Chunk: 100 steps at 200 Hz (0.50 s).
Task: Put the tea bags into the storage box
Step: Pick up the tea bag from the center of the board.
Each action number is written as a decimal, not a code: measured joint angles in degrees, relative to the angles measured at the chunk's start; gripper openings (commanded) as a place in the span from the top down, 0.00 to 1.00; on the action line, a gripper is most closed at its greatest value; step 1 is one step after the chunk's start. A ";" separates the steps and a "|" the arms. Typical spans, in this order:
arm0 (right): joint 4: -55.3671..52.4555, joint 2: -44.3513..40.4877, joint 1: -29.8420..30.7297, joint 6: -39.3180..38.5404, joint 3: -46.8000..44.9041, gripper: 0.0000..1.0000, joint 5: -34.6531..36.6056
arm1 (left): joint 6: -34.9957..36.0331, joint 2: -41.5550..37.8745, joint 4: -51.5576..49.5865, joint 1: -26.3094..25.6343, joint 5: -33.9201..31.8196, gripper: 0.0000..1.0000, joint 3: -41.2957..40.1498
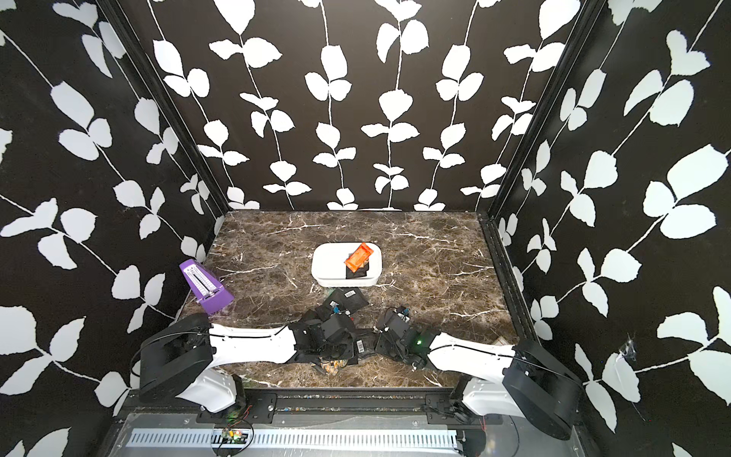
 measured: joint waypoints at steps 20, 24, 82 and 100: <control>1.09 0.55 0.00 0.24 -0.11 0.69 0.00 | -0.11 0.07 0.00 0.00 0.00 1.00 0.00; 1.29 0.63 0.00 0.26 -0.13 0.69 0.00 | -0.11 0.07 0.00 0.00 0.00 1.00 0.00; 3.45 1.99 0.33 0.63 -0.28 0.80 -0.02 | -0.15 0.35 -0.02 0.00 -0.02 1.00 0.00; 3.41 2.12 0.33 0.68 -0.35 0.85 0.00 | -0.15 0.44 0.00 0.00 -0.02 1.00 0.00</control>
